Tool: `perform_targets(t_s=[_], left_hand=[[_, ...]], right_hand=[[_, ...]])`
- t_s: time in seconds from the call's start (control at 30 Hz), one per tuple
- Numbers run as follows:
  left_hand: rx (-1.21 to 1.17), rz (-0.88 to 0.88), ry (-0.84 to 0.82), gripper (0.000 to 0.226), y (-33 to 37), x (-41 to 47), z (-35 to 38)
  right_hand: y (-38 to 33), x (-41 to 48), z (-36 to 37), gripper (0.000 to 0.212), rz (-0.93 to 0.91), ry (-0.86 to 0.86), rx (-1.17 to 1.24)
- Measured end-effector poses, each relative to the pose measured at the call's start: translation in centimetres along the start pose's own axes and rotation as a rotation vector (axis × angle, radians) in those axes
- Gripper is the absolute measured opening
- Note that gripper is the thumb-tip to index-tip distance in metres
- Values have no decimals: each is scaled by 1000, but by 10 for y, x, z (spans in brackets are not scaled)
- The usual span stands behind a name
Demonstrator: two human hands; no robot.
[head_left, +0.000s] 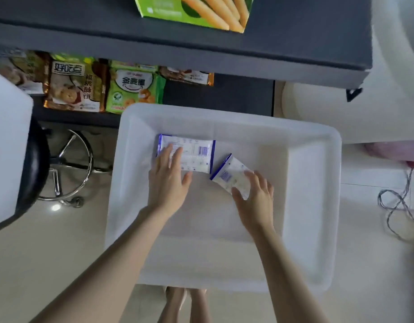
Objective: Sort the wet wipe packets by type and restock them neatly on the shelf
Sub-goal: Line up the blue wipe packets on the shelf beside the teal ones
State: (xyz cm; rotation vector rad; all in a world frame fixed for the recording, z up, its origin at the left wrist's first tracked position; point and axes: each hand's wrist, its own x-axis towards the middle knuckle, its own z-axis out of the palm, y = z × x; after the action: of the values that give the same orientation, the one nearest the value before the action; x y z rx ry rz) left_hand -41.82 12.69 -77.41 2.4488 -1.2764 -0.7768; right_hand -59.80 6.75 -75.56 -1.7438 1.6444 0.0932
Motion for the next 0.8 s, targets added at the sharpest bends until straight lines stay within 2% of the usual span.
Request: perform_targets(t_s=[0.13, 0.23, 0.4, 0.5, 0.6, 0.67, 0.8], left_hand=[[100, 87, 13, 67, -13, 27, 19], [210, 68, 8, 75, -20, 34, 21], [299, -18, -51, 58, -17, 24, 14], [4, -195, -143, 43, -13, 1, 7], [-291, -353, -108, 35, 3, -33, -15], [-467, -386, -65, 32, 25, -60, -43], [-867, -394, 20, 37, 77, -114, -122]], right_hand=[[12, 24, 20, 63, 17, 13, -97], [16, 33, 24, 64, 131, 22, -67], [12, 26, 19, 46, 309, -110, 172], [5, 6, 9, 29, 315, -135, 291], [-11, -24, -11, 15, 308, -137, 456], [-25, -48, -29, 8, 292, -135, 557], [-69, -100, -85, 11, 210, -156, 774]])
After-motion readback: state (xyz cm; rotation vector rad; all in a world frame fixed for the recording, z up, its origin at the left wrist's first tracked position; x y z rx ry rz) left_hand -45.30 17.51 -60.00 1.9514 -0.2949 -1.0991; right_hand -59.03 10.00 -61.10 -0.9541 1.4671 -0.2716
